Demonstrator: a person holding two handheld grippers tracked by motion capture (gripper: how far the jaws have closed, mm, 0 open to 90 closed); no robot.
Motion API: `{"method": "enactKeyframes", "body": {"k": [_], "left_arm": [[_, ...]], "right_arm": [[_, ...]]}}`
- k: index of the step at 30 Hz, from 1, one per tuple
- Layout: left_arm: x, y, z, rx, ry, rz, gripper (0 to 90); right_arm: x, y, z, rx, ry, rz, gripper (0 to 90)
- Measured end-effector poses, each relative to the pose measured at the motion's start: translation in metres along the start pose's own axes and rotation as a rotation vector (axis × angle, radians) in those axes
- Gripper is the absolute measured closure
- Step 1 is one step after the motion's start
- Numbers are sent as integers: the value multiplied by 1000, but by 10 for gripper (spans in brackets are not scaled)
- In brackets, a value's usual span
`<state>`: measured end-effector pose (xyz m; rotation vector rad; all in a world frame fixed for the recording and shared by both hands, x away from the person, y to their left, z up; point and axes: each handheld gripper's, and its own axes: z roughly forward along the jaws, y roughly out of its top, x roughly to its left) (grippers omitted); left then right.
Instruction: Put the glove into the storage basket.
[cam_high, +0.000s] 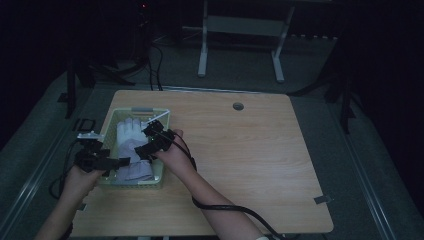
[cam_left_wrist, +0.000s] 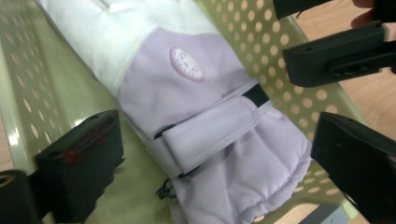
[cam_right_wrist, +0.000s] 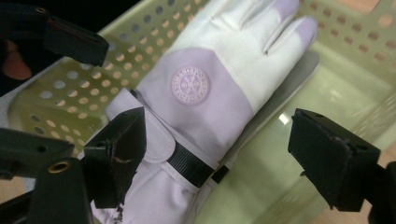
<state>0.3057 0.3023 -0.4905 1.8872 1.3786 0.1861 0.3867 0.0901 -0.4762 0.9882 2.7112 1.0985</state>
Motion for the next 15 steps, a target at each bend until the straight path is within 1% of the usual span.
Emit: {"method": "enactKeyframes", "body": {"k": [1,3,5,6,8,10,11,12,14,15], "left_arm": [[-1,0,0,-7,1,-4,25],[-3,0,-1,-55,-17,-19,25],[-6,0,-2,-84,-27,-17,25],[-7,0,-2,-98,-25,-9,25],[-12,0,-2,-107,-5,15,25],[-18,1,-1,-106,7,33,25],[-21,2,0,-108,9,38,25],[-24,2,0,-105,15,51,25],[-31,2,2,-112,18,70,25],[-34,2,3,-120,9,77,25]], "right_arm": [[0,-1,-3,-10,1,-21,190],[0,-2,-7,-25,22,-29,187],[-2,-5,-13,-49,38,-41,177],[-2,-6,-15,-56,34,-42,177],[-6,-10,-20,-70,36,-47,176],[-9,-13,-25,-76,27,-51,176],[-12,-16,-28,-82,28,-50,175],[-13,-17,-30,-85,28,-50,175],[-18,-21,-34,-87,20,-47,174],[-21,-24,-37,-91,23,-40,172]]}}
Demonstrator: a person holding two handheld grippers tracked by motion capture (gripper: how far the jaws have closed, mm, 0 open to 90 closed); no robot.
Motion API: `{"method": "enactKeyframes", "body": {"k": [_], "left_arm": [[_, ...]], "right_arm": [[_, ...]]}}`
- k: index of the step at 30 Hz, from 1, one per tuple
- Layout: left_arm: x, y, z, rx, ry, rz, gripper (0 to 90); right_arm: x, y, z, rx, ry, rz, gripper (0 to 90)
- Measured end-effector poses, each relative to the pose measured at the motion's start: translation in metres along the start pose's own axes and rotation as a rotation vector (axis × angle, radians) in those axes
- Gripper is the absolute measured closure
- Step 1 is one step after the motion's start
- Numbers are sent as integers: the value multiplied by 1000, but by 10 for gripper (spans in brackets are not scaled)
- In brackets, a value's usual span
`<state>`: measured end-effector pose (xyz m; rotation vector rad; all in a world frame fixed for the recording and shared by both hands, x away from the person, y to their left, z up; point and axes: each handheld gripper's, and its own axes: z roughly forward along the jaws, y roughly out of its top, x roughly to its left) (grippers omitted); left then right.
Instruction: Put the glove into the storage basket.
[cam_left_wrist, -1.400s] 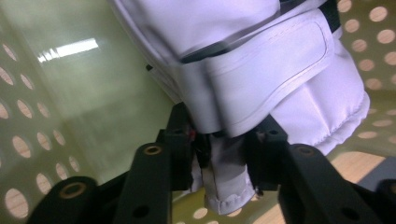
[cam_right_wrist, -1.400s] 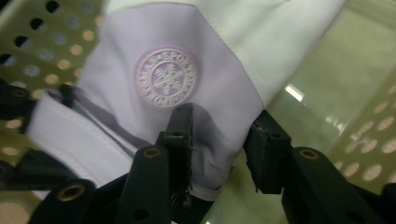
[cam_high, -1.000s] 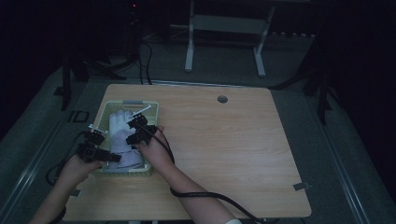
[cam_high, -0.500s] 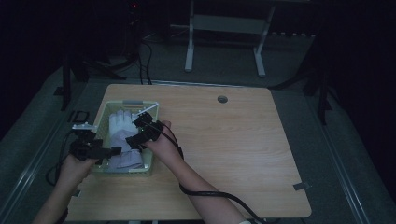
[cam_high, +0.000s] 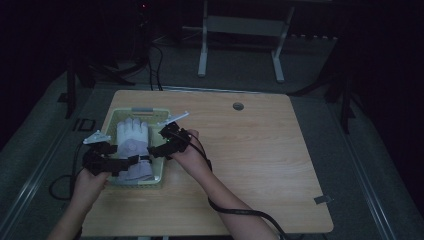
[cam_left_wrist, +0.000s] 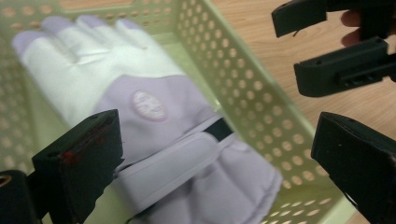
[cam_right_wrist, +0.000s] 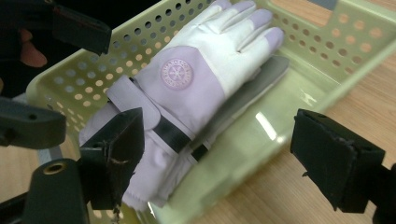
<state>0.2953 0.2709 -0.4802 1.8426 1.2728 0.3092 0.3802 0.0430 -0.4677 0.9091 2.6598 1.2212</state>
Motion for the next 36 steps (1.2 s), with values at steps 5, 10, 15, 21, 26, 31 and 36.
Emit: {"method": "enactKeyframes", "body": {"k": [5,10,15,21,26,31,36], "left_arm": [[-17,2,7,-12,-42,18,25],[-36,6,16,-29,-75,55,25],[-55,10,27,-35,-96,95,25],[-75,14,39,-51,-129,111,25],[-90,16,47,-53,-148,142,25],[-110,18,58,-57,-183,181,25],[-123,17,68,-42,-214,201,25]], "right_arm": [[-12,-12,-13,-14,-11,3,164],[-27,-24,-27,-15,-29,8,163],[-41,-38,-40,-14,-49,7,158],[-54,-52,-56,-24,-59,16,157],[-65,-65,-69,-29,-72,23,157],[-75,-77,-80,-40,-78,37,157],[-80,-87,-86,-39,-78,41,157]]}}
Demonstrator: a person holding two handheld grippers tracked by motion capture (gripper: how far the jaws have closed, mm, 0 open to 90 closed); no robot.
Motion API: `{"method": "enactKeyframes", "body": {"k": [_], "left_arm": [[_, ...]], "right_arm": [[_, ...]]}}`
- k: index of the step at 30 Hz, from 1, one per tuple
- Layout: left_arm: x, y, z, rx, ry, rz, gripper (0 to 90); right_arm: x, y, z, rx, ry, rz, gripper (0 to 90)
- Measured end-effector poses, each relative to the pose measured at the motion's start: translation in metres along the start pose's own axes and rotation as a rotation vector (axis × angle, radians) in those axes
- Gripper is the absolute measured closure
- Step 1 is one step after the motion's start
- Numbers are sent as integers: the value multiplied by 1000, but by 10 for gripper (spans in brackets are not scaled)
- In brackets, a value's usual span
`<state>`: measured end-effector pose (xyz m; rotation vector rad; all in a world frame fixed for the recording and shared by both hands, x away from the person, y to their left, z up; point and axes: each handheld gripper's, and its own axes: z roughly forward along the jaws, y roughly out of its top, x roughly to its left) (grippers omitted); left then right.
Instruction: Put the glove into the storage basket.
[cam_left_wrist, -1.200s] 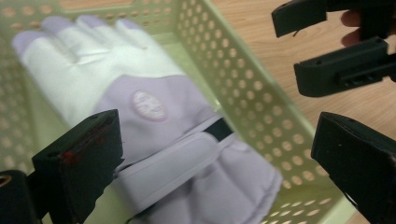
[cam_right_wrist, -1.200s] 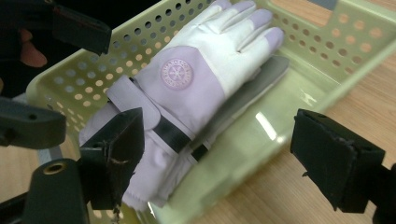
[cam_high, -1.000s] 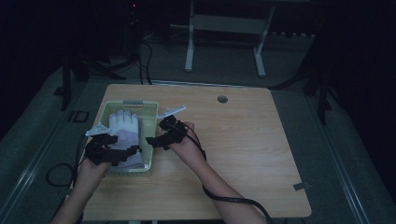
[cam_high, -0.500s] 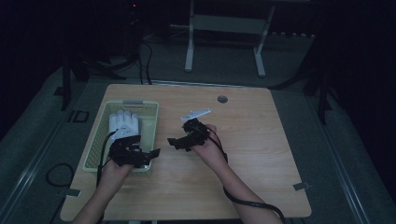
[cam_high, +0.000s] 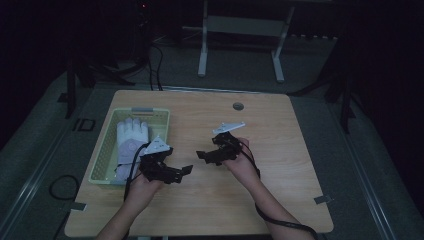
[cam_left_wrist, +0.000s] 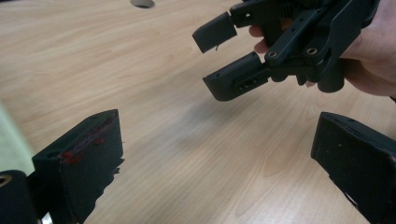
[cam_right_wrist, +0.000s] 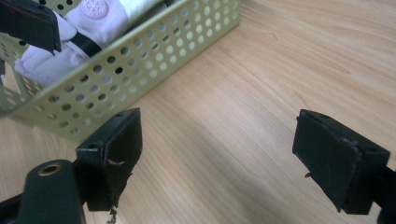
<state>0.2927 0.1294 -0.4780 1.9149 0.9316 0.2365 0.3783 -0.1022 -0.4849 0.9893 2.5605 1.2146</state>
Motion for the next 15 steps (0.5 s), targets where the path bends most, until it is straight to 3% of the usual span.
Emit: {"method": "enactKeyframes", "body": {"k": [4,10,15], "left_arm": [[-7,-2,8,-13,-37,-8,25],[-20,-7,26,24,-58,29,25],[-30,-11,41,40,-102,60,25]], "right_arm": [[-7,-10,-8,-3,-4,7,158],[-15,-23,-17,-1,-14,13,157],[-21,-34,-21,-1,-30,17,157]]}}
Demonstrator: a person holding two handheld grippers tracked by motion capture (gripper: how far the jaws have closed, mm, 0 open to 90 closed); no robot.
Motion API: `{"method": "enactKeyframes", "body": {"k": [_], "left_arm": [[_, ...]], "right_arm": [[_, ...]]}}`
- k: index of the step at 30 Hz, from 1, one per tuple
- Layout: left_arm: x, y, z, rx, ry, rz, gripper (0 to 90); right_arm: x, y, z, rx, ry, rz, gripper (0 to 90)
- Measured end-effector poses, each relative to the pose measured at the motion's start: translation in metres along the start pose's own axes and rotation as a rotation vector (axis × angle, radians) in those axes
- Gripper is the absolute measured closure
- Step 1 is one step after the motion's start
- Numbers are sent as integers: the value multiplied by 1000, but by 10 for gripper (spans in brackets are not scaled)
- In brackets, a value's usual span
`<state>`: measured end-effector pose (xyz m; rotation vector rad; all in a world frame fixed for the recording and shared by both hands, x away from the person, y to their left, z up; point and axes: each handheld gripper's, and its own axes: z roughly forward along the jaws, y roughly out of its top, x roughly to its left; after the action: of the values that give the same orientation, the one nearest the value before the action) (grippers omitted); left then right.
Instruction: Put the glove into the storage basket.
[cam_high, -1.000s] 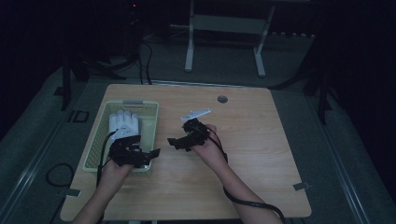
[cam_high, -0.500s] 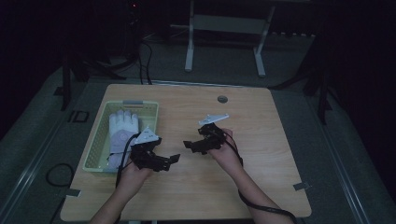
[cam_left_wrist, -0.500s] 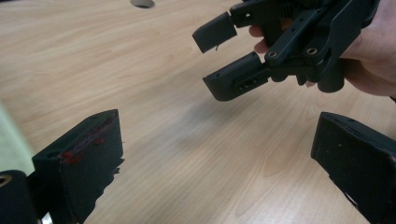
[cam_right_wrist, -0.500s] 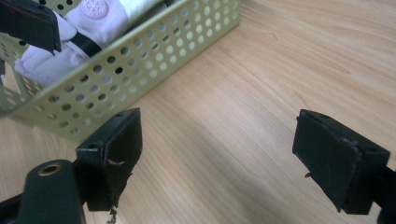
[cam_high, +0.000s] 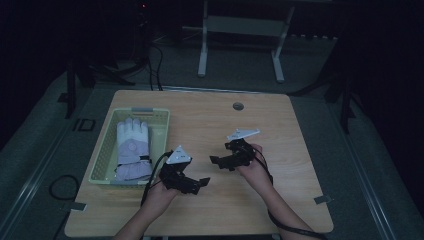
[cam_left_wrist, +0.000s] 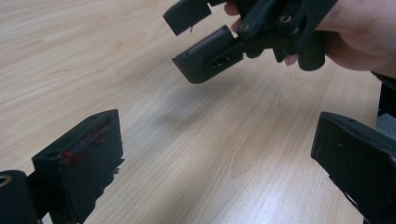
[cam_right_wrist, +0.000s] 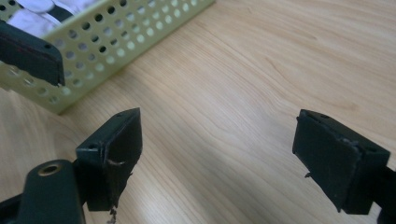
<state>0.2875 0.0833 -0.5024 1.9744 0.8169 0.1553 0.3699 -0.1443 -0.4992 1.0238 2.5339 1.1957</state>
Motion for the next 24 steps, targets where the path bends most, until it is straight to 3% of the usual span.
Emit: {"method": "enactKeyframes", "body": {"k": [9,16,17,24], "left_arm": [[-9,-11,23,31,-48,14,25],[-13,-21,36,34,-79,-3,25],[-15,-22,37,37,-83,1,25],[-22,-27,49,47,-105,14,25]], "right_arm": [[-8,-19,-2,-9,-6,-6,157],[-10,-33,0,6,-6,-16,155],[-12,-43,0,-8,0,-16,155],[-16,-58,-4,-12,-1,-9,155]]}}
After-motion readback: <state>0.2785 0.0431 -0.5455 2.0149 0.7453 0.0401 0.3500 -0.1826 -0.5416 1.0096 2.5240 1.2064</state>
